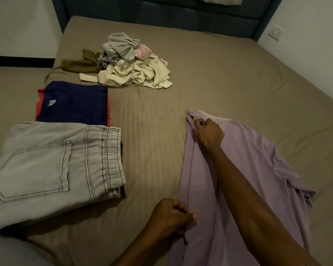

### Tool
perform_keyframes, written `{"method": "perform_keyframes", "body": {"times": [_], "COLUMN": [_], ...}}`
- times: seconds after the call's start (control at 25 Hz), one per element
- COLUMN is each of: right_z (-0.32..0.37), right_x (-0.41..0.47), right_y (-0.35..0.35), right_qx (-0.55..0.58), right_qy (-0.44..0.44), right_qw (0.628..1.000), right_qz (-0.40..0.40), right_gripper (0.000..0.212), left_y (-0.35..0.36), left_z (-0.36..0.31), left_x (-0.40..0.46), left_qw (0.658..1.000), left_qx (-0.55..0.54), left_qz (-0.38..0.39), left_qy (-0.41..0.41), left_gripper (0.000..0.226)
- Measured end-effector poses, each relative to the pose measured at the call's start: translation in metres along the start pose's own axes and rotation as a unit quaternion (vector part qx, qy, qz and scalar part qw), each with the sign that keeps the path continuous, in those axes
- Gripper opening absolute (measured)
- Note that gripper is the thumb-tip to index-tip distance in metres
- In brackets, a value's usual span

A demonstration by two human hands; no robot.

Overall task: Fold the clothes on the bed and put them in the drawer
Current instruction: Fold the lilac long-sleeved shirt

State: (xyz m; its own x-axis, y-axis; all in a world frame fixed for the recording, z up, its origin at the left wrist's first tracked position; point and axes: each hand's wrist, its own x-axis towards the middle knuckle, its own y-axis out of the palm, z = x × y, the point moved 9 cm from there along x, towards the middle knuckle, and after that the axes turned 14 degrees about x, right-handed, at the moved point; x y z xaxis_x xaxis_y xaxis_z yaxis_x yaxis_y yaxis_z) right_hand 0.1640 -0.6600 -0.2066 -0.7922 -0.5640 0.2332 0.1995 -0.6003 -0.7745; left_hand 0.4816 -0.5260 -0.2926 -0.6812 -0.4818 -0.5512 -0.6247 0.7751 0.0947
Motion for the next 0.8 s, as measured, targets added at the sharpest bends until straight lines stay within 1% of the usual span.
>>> {"method": "perform_keyframes", "body": {"times": [0.04,0.12,0.16,0.24,0.32,0.36,0.4,0.48,0.52,0.56,0.64,0.72,0.8], "right_z": [0.003,0.014,0.019,0.020,0.015,0.011,0.010,0.016,0.019,0.024,0.029,0.026,0.029], "right_x": [0.001,0.002,0.003,0.008,0.014,0.016,0.016,0.009,0.003,-0.004,-0.008,-0.005,0.004], "right_y": [0.006,0.014,0.013,0.008,0.003,0.001,-0.002,0.000,0.004,0.007,0.010,0.007,0.002], "right_qx": [-0.020,-0.029,-0.011,0.057,0.116,0.128,0.121,0.047,0.017,-0.002,0.007,0.053,0.044], "right_qy": [-0.020,-0.058,-0.058,-0.030,-0.009,0.002,0.013,-0.001,-0.019,-0.049,-0.095,-0.087,-0.072], "right_qw": [0.999,0.997,0.997,0.997,0.993,0.992,0.993,0.999,0.999,0.998,0.995,0.995,0.996], "right_qz": [0.025,0.052,0.052,0.038,0.019,0.010,0.006,0.026,0.038,0.043,0.033,0.019,0.001], "right_gripper": [0.052,0.031,0.029,0.029,0.028,0.029,0.032,0.044,0.044,0.038,0.031,0.036,0.041], "left_y": [0.001,-0.002,-0.003,-0.007,-0.008,-0.008,-0.008,-0.011,-0.011,-0.010,-0.007,-0.005,-0.006], "left_z": [-0.007,-0.022,-0.030,-0.034,-0.030,-0.026,-0.022,-0.018,-0.017,-0.017,-0.019,-0.019,-0.018], "left_x": [0.006,0.019,0.024,0.030,0.027,0.025,0.023,0.021,0.022,0.023,0.025,0.021,0.014], "left_qw": [1.000,0.997,0.994,0.990,0.993,0.994,0.994,0.995,0.995,0.995,0.997,0.998,0.996], "left_qx": [0.003,0.047,0.087,0.116,0.087,0.073,0.067,0.054,0.052,0.054,0.048,0.024,0.006], "left_qz": [-0.018,-0.045,-0.052,-0.053,-0.041,-0.038,-0.041,-0.057,-0.061,-0.058,-0.032,0.008,0.033], "left_qy": [0.006,0.029,0.044,0.061,0.066,0.071,0.073,0.064,0.058,0.055,0.057,0.064,0.077], "left_gripper": [0.043,0.050,0.046,0.032,0.025,0.023,0.023,0.024,0.024,0.021,0.016,0.014,0.017]}}
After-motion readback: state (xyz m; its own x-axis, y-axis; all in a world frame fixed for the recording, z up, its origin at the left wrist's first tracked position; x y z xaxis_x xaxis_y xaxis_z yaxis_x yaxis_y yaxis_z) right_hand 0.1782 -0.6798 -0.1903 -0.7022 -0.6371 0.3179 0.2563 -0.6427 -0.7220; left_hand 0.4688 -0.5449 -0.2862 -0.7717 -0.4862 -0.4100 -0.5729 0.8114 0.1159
